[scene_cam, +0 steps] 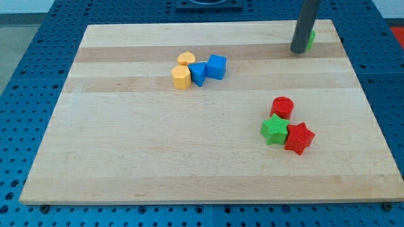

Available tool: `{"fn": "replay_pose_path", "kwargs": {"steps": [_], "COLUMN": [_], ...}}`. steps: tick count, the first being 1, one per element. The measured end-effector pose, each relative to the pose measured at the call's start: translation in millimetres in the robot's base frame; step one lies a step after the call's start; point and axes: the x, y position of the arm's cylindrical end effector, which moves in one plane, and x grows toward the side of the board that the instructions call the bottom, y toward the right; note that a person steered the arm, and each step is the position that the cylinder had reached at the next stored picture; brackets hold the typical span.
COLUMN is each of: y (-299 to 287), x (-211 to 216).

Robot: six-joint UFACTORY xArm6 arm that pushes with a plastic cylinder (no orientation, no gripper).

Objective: Slide yellow heart closer to blue cube

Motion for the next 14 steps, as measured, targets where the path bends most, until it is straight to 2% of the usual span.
{"fn": "replay_pose_path", "kwargs": {"steps": [3,5,6,7,10,12,14], "y": [32.9,33.0,32.3,4.2,-143.4,-150.1,-196.9], "x": [-3.4,-38.4,-18.8,15.6,97.4,103.0,113.3]}}
